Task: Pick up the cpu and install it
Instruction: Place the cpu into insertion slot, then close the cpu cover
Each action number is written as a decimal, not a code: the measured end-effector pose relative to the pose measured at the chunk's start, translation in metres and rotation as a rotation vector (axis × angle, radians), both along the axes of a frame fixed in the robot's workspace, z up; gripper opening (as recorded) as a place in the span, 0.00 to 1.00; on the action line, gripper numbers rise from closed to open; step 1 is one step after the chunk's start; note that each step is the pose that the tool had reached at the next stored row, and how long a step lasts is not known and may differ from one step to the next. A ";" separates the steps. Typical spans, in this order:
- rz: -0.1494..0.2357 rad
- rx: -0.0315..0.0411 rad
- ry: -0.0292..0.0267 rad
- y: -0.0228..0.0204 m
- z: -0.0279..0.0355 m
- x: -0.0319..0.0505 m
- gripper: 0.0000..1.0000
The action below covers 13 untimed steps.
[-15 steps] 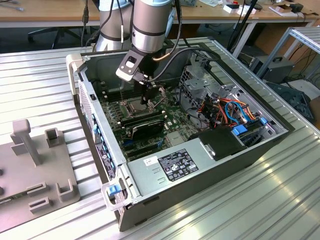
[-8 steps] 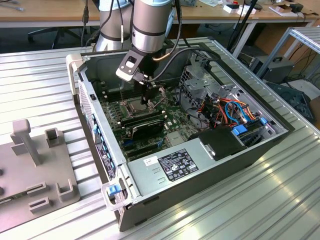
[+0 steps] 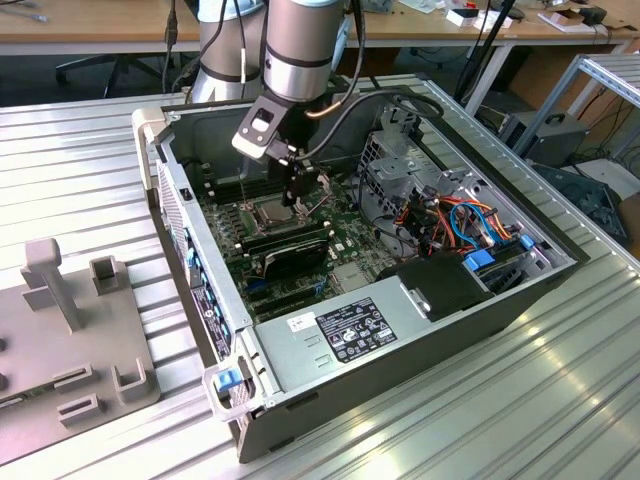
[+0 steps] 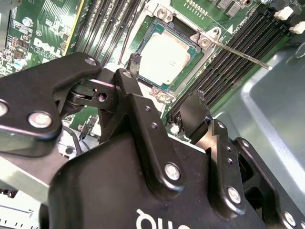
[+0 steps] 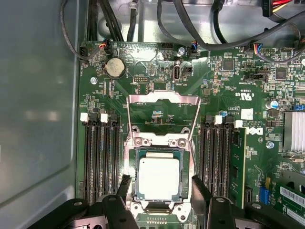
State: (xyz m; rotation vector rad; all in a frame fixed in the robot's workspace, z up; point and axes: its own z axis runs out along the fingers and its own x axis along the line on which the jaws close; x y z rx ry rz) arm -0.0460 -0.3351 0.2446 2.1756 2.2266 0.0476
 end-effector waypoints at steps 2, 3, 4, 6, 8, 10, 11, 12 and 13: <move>0.000 0.0000 0.0000 0.0000 0.0004 0.0000 0.62; 0.000 -0.0001 0.0000 0.0000 0.0006 0.0000 0.62; 0.000 -0.0001 0.0000 0.0000 0.0008 0.0000 0.62; 0.000 -0.0001 0.0000 0.0000 0.0011 0.0000 0.62; 0.000 -0.0001 0.0000 0.0000 0.0019 0.0000 0.62; 0.000 -0.0001 0.0000 0.0000 0.0023 0.0000 0.62; 0.000 -0.0001 0.0000 0.0000 0.0025 0.0000 0.62; 0.000 -0.0001 0.0000 0.0000 0.0028 0.0000 0.62; 0.000 -0.0001 0.0000 0.0000 0.0031 0.0000 0.62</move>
